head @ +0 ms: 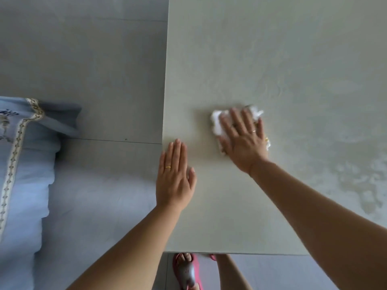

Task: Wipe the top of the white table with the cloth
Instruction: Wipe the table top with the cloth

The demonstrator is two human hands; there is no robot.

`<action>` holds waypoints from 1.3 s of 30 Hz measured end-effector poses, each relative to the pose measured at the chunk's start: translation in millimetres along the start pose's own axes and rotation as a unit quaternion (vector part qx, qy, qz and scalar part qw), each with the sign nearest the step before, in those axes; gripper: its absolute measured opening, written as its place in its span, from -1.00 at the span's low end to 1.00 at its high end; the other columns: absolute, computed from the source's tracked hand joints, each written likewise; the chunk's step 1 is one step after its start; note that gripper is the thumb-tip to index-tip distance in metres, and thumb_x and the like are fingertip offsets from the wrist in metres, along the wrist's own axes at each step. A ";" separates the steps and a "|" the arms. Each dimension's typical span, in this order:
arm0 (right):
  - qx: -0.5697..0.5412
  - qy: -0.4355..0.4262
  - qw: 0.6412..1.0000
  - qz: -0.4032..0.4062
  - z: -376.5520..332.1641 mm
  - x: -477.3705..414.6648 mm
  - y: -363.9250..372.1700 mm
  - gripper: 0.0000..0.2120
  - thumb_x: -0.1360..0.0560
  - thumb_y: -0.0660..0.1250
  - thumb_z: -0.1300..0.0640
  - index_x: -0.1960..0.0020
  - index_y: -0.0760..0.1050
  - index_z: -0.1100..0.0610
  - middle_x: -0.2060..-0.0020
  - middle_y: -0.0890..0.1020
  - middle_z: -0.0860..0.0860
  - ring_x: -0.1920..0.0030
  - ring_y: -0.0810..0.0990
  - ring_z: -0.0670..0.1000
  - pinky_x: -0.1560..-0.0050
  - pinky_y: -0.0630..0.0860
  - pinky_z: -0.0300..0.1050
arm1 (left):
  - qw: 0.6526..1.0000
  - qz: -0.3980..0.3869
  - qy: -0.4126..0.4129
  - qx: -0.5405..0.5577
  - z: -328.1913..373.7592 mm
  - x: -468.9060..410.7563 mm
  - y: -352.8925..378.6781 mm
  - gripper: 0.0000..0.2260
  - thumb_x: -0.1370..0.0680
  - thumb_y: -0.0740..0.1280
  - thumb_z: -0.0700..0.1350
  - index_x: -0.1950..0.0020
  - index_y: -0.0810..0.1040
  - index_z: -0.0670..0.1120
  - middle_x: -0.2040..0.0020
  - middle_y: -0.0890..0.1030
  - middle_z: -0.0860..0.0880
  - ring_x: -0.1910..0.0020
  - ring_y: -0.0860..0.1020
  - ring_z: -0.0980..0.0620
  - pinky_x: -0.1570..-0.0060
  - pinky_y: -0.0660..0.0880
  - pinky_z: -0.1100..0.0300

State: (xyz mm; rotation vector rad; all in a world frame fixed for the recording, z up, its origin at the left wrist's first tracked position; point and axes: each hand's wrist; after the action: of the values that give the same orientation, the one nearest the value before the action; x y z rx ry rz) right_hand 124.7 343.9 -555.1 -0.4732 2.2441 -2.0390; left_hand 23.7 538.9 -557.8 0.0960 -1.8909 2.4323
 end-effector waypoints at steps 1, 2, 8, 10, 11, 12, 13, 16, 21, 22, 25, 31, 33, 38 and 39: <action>-0.032 0.082 0.996 0.003 -1.3 -8.8 0.6 -0.45 -0.57 -0.08 -0.22 -0.52 -0.06 -0.15 -0.55 0.01 -0.03 -0.53 -0.10 0.11 -0.45 -0.24 0.20 | 1.000 0.000 0.000 -0.002 0.2 0.1 0.1 -0.47 -0.57 0.02 -0.04 -0.51 0.17 -0.23 -0.52 0.17 -0.17 -0.52 0.11 -0.11 -0.48 0.08 -0.04; -0.053 0.141 0.989 0.009 -12.9 -14.4 1.7 -0.45 -0.58 -0.08 -0.20 -0.53 -0.10 -0.14 -0.55 -0.04 -0.02 -0.53 -0.15 0.12 -0.43 -0.29 0.21 | 1.000 0.000 0.000 -0.004 0.2 0.1 0.4 -0.47 -0.57 0.03 -0.04 -0.51 0.17 -0.23 -0.53 0.17 -0.17 -0.52 0.11 -0.11 -0.48 0.07 -0.03; 0.005 -0.143 0.989 -0.044 -71.9 -5.1 4.4 -0.44 -0.57 -0.08 -0.16 -0.53 -0.09 -0.11 -0.55 -0.02 -0.01 -0.53 -0.13 0.16 -0.45 -0.25 0.26 | 1.000 -0.025 -0.009 -0.016 1.4 -1.3 -1.3 -0.49 -0.59 -0.01 -0.01 -0.47 0.25 -0.25 -0.48 0.28 -0.20 -0.51 0.15 -0.11 -0.48 0.09 -0.04; 0.017 -0.162 0.986 -0.025 -47.4 -24.6 -0.8 -0.45 -0.57 -0.03 -0.17 -0.53 -0.02 -0.11 -0.54 0.06 -0.02 -0.53 -0.04 0.15 -0.46 -0.17 0.22 | 1.000 -0.018 -0.008 -0.016 0.8 -1.3 -1.3 -0.48 -0.57 0.03 -0.03 -0.48 0.23 -0.25 -0.49 0.25 -0.20 -0.51 0.15 -0.11 -0.48 0.09 -0.04; 0.013 -0.124 0.992 -0.014 -37.3 -35.2 -2.6 -0.46 -0.57 -0.05 -0.17 -0.53 -0.02 -0.11 -0.54 0.05 -0.02 -0.53 -0.05 0.13 -0.46 -0.19 0.20 | 1.000 -0.015 -0.010 -0.011 0.5 -1.2 -0.9 -0.47 -0.56 0.05 -0.03 -0.49 0.21 -0.24 -0.51 0.22 -0.18 -0.51 0.14 -0.10 -0.48 0.09 -0.03; -0.007 -0.058 0.998 -0.010 -30.7 -44.9 -3.3 -0.47 -0.58 -0.07 -0.17 -0.53 -0.05 -0.13 -0.54 0.02 -0.03 -0.53 -0.09 0.11 -0.45 -0.25 0.18 | 1.000 -0.014 -0.012 -0.006 0.5 -1.0 -0.8 -0.45 -0.55 0.05 -0.03 -0.51 0.18 -0.22 -0.52 0.19 -0.16 -0.52 0.12 -0.08 -0.48 0.08 -0.02; -0.038 0.016 0.999 -0.007 -32.7 -51.8 -3.2 -0.47 -0.59 -0.09 -0.16 -0.53 -0.09 -0.14 -0.55 -0.04 -0.04 -0.53 -0.14 0.09 -0.44 -0.30 0.17 | 1.000 -0.014 -0.014 -0.003 0.6 -1.1 -1.0 -0.44 -0.55 0.06 -0.03 -0.52 0.15 -0.21 -0.53 0.17 -0.15 -0.52 0.11 -0.07 -0.49 0.07 -0.01; -0.070 0.090 0.993 -0.013 -80.9 -51.4 0.4 -0.43 -0.57 -0.05 -0.11 -0.53 -0.15 -0.12 -0.54 -0.11 -0.03 -0.52 -0.23 0.13 -0.41 -0.39 0.23 | 1.000 -0.023 -0.016 0.001 0.4 -1.9 -1.1 -0.44 -0.53 0.07 -0.03 -0.51 0.18 -0.21 -0.52 0.19 -0.16 -0.52 0.13 -0.08 -0.48 0.08 -0.01; -0.009 -0.170 0.984 -0.046 -77.9 -58.4 -5.1 -0.45 -0.58 -0.05 -0.18 -0.53 -0.07 -0.14 -0.55 -0.01 -0.05 -0.53 -0.12 0.12 -0.44 -0.30 0.20 | 1.000 -0.026 -0.013 0.004 0.2 -2.2 -2.5 -0.43 -0.51 0.11 -0.03 -0.48 0.21 -0.26 -0.50 0.23 -0.20 -0.50 0.17 -0.11 -0.47 0.10 -0.03; 0.007 -0.157 0.987 -0.035 -60.5 -69.8 -7.1 -0.45 -0.58 -0.05 -0.19 -0.53 -0.05 -0.15 -0.54 0.01 -0.05 -0.53 -0.09 0.11 -0.45 -0.24 0.18 | 1.000 -0.020 -0.012 0.006 0.1 -2.1 -2.8 -0.42 -0.51 0.11 -0.03 -0.49 0.20 -0.25 -0.51 0.21 -0.19 -0.51 0.16 -0.10 -0.48 0.09 -0.02; -0.058 0.087 0.994 -0.009 -22.0 -100.2 -13.9 -0.46 -0.58 -0.07 -0.19 -0.52 -0.11 -0.16 -0.55 -0.07 -0.05 -0.53 -0.18 0.09 -0.44 -0.30 0.18 | 1.000 -0.014 -0.009 0.013 -0.2 -1.6 -1.4 -0.41 -0.52 0.10 -0.02 -0.51 0.16 -0.23 -0.53 0.16 -0.16 -0.52 0.12 -0.08 -0.47 0.09 -0.02; -0.030 -0.101 0.993 -0.050 -109.4 -88.2 -5.2 -0.43 -0.58 -0.02 -0.16 -0.53 -0.11 -0.13 -0.55 -0.09 -0.02 -0.52 -0.20 0.16 -0.37 -0.41 0.22 | 1.000 -0.015 -0.009 0.024 -0.3 -2.6 -0.3 -0.42 -0.50 0.12 -0.04 -0.49 0.20 -0.25 -0.52 0.18 -0.18 -0.52 0.12 -0.09 -0.43 0.17 -0.05; 0.012 -0.204 0.978 -0.051 -94.7 -98.2 -6.9 -0.44 -0.58 -0.03 -0.19 -0.53 -0.09 -0.15 -0.55 -0.03 -0.05 -0.53 -0.12 0.13 -0.43 -0.30 0.21 | 0.999 -0.016 -0.009 0.027 -0.3 -2.8 -1.3 -0.42 -0.49 0.14 -0.05 -0.48 0.22 -0.25 -0.51 0.20 -0.19 -0.51 0.14 -0.09 -0.42 0.18 -0.06; -0.040 0.057 0.998 0.007 -49.5 -137.6 -10.9 -0.46 -0.58 -0.12 -0.18 -0.53 -0.11 -0.15 -0.55 -0.07 -0.06 -0.53 -0.17 0.08 -0.43 -0.33 0.17 | 0.999 -0.026 0.004 0.043 -3.0 -8.2 -5.3 -0.41 -0.51 0.14 -0.01 -0.50 0.19 -0.23 -0.53 0.16 -0.16 -0.52 0.12 -0.09 -0.43 0.14 -0.04; -0.054 0.106 0.993 0.010 -61.5 -139.0 -11.1 -0.46 -0.58 -0.11 -0.17 -0.53 -0.12 -0.14 -0.55 -0.09 -0.06 -0.53 -0.19 0.09 -0.41 -0.36 0.18 | 0.999 -0.023 0.001 0.044 -3.3 -14.4 -7.0 -0.41 -0.52 0.13 0.00 -0.50 0.18 -0.22 -0.53 0.16 -0.16 -0.52 0.12 -0.09 -0.44 0.12 -0.03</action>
State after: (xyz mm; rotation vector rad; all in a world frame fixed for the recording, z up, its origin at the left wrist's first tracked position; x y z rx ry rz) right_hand 242.8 440.1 -558.2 -0.2508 2.4765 -2.0539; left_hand 38.6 543.8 -553.0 0.1389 -1.7613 2.4836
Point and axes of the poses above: each hand's wrist, its own x-axis away from the middle knuckle, its own y-axis out of the palm, z = x × y
